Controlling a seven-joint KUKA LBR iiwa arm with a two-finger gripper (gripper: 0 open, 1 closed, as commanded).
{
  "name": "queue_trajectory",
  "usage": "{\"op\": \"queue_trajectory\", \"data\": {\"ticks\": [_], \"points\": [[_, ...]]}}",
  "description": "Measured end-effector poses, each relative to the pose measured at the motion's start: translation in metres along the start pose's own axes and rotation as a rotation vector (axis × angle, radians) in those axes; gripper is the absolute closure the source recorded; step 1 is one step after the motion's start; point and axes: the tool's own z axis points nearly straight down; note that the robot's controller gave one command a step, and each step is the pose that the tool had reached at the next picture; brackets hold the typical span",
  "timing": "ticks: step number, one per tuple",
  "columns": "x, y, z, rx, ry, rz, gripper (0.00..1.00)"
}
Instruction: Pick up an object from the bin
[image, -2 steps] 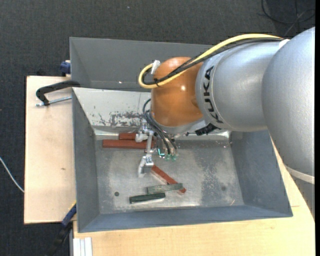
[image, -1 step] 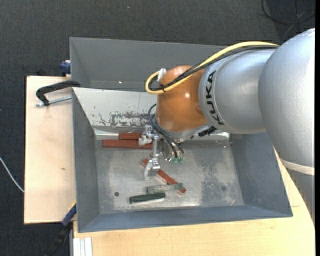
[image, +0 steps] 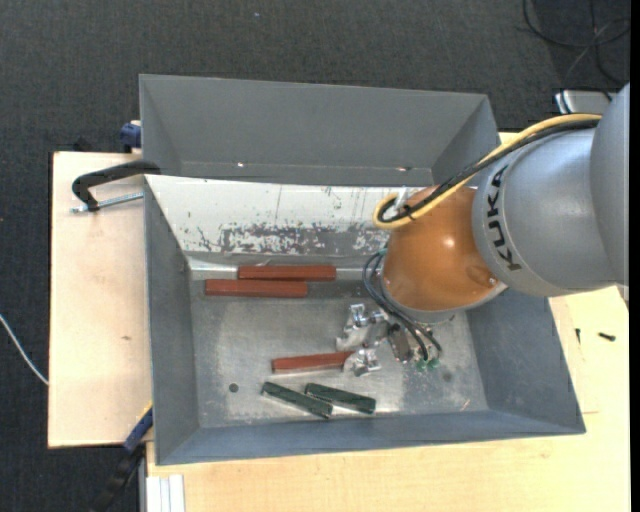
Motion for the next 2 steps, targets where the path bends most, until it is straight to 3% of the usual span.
{"op": "queue_trajectory", "data": {"ticks": [1, 2], "points": [[0.000, 0.000, 0.000, 0.000, 0.000, 0.000, 1.00], [0.009, 0.010, -0.152, 0.000, -0.004, 0.006, 1.00]]}}
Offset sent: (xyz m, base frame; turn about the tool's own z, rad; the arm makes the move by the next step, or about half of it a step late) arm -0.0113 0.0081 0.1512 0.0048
